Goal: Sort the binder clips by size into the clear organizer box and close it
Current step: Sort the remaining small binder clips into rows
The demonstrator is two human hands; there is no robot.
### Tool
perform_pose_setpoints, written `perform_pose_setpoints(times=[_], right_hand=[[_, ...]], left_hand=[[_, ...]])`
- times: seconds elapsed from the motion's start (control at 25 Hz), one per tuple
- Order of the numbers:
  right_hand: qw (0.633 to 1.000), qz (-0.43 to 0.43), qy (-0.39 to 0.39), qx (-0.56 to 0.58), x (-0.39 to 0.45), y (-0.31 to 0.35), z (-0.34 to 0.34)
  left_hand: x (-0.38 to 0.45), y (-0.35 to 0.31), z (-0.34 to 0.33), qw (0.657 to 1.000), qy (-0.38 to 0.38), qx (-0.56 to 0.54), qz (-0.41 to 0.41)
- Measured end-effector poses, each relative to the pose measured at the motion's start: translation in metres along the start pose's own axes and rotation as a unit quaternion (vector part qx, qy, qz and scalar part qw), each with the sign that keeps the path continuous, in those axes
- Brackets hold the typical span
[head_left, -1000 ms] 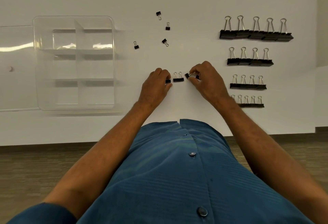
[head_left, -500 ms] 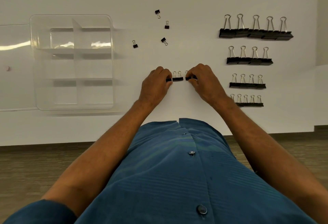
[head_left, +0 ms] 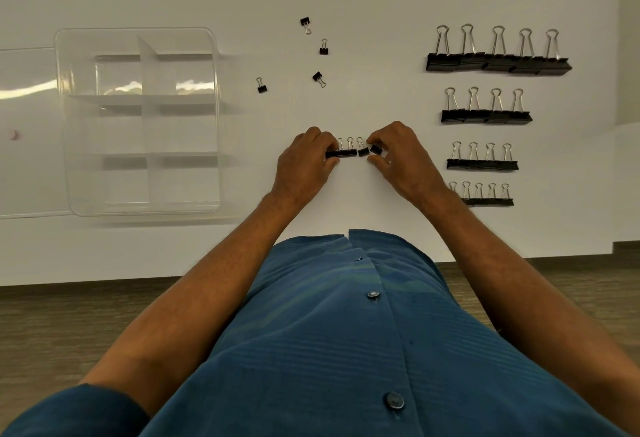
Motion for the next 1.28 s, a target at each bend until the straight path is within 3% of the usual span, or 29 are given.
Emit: perform_pose_setpoints(times=[0.48,1.16,1.28], right_hand=[[0.998,0.053,0.005,-0.029,-0.001,0.009,-0.003],[0.999,0.037,-0.010,-0.018,-0.003,0.011,0.000],[0.998,0.013,-0.054,0.019,0.003,0.015,0.005]], left_hand=[[0.003,-0.001,-0.002,1.000,-0.004,0.000,-0.004],[0.005,-0.008,-0.003,1.000,0.012,-0.020,-0.017],[0.008,0.002,0.010,0.997,-0.046,-0.062,0.000]])
Point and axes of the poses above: each hand's wrist, its own x-axis towards the middle knuckle, its own z-axis out of the back of the hand, y = z × x, the point moved 3 cm from there along x, towards the middle knuckle
